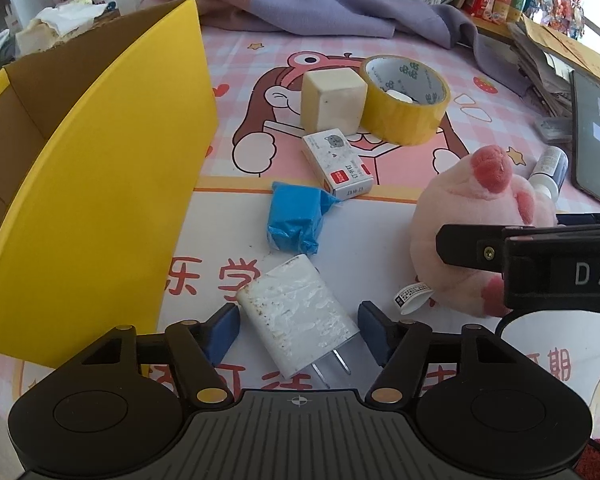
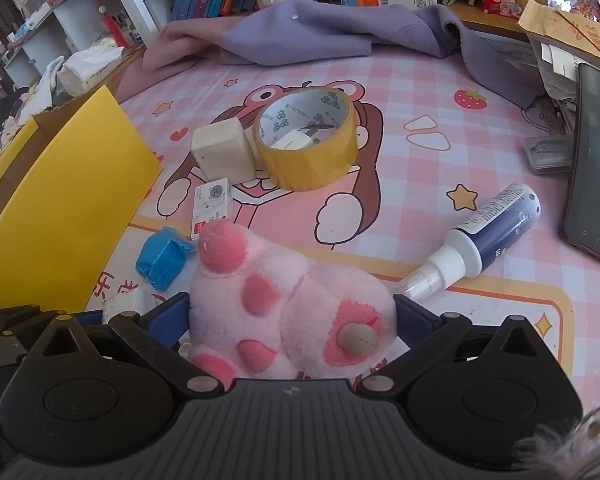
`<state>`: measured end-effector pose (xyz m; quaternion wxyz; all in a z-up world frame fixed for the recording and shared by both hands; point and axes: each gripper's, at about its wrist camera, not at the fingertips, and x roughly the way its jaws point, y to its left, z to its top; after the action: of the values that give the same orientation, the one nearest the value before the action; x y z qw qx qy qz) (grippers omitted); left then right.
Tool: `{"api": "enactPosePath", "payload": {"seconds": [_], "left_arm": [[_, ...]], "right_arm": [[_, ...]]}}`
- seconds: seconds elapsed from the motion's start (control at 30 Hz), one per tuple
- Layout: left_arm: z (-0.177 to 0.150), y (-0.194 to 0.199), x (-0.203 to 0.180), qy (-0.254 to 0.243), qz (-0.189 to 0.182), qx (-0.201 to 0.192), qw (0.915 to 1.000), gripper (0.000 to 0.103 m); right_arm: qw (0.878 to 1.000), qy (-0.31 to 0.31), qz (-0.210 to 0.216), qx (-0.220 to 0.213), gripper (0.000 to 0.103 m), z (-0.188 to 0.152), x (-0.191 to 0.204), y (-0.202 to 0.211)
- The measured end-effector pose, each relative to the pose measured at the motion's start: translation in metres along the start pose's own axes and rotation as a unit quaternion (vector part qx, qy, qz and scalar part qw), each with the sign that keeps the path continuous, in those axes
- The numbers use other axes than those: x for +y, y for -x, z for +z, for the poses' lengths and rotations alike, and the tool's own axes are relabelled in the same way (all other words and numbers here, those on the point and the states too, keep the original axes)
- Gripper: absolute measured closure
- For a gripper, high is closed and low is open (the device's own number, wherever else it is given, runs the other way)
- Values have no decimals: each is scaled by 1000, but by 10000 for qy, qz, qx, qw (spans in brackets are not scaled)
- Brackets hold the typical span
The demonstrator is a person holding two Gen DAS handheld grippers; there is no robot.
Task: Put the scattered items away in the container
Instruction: 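Close the left gripper on the white charger while the right gripper closes on the pink plush pig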
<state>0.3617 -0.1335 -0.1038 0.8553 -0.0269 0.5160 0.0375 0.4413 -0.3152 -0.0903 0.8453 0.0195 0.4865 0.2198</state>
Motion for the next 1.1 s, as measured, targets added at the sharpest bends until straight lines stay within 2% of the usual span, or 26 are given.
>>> {"api": "enactPosePath", "payload": {"seconds": [0.37,0.6,0.87,1.1], "left_arm": [[0,9,3,64,-72,4,10000,58],[-1,18,2,-3,-81,-195,9998,61],[-6,25,4,-54,-131,-289,9995,61],[-12,14,7,57,-146,15,9999,61]], "right_arm": [[9997,194,28,-130,10,-1,6,7],[9988,226,97,-414,10,-4,7,24],[9989,90,37,-465,10,-11,5,32],[9994,138,-18,-306,10,-18,7,29]]}}
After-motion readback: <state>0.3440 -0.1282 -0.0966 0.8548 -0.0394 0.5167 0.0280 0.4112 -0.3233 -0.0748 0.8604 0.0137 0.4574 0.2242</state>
